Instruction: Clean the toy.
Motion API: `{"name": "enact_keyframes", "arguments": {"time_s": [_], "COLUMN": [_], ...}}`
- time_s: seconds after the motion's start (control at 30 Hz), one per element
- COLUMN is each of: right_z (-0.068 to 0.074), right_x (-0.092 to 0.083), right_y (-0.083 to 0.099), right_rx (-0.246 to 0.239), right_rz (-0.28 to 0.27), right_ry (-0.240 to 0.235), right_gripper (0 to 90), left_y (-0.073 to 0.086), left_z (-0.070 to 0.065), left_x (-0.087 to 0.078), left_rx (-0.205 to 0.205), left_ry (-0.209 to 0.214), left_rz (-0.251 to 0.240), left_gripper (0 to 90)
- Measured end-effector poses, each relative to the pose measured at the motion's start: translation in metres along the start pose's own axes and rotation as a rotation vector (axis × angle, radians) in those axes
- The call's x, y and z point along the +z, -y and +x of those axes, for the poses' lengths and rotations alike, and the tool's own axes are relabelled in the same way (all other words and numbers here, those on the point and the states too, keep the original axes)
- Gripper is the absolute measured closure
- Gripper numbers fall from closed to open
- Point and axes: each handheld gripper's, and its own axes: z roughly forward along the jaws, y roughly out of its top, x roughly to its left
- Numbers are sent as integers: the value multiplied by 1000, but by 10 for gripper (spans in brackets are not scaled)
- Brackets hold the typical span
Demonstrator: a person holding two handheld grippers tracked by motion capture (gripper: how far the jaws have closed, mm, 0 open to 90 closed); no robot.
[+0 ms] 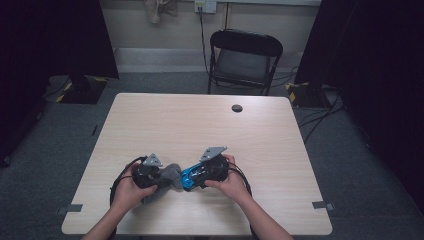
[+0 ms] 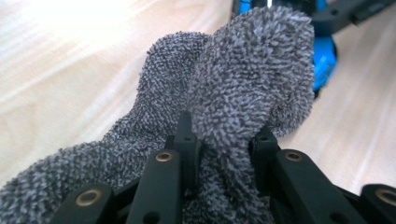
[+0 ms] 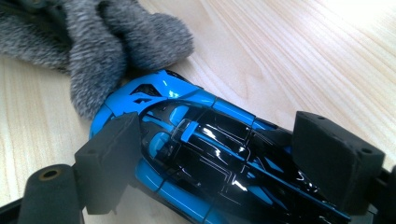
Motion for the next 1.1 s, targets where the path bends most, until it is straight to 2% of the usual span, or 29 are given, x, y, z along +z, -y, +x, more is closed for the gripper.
{"name": "enact_keyframes", "arguments": {"time_s": [0.27, 0.3, 0.4, 0.5, 0.6, 0.67, 0.73, 0.8, 0.87, 0.9, 0.93, 0.97, 1.0, 1.07, 1.1], "right_z": [0, 0, 0, -1, -1, -1, -1, -1, -1, -1, -1, -1, -1, -1, -1], "right_x": [0, 0, 0, 0, 0, 0, 0, 0, 0, 0, 0, 0, 0, 0, 0], "right_y": [0, 1, 2, 2, 2, 2, 2, 2, 2, 2, 1, 1, 1, 1, 1], "right_rx": [-3, -2, 0, 1, 1, 0, 1, 1, 1, 0, -1, 0, -1, -2, -2], "right_rz": [-2, -4, -13, -16, -16, -17, -18, -16, -13, -13, -11, -9, -9, -7, -5], "right_ry": [-3, -4, -2, -5, -5, -5, -5, -5, -4, -4, -5, -5, -7, -9, -10], "right_gripper": [161, 161, 161, 161, 161, 161, 161, 161, 161, 161, 161, 161, 161, 162, 163], "left_y": [-13, -14, -17, -16, -10, -2, 6, 11, 12, 11, 9, 9, 6, 5, 4], "left_z": [13, 15, 18, 15, 6, -1, -8, -12, -14, -14, -13, -13, -13, -15, -17], "left_x": [9, 10, 5, -9, -19, -19, -14, -9, -7, -7, -8, -8, -7, -5, -4], "left_rx": [-31, -49, -59, -64, -52, -48, -19, -6, -10, 10, 33, 33, 48, 56, 70], "left_ry": [-52, -52, -37, -6, 44, 79, 103, 112, 108, 93, 85, 85, 114, 124, 133], "left_rz": [-31, -34, -41, -56, -38, -29, -22, -17, -30, -42, -49, -49, -72, -59, -33], "left_gripper": [718, 718, 726, 731, 733, 732, 716, 640, 462, 407, 361, 352, 411, 504, 587]}}
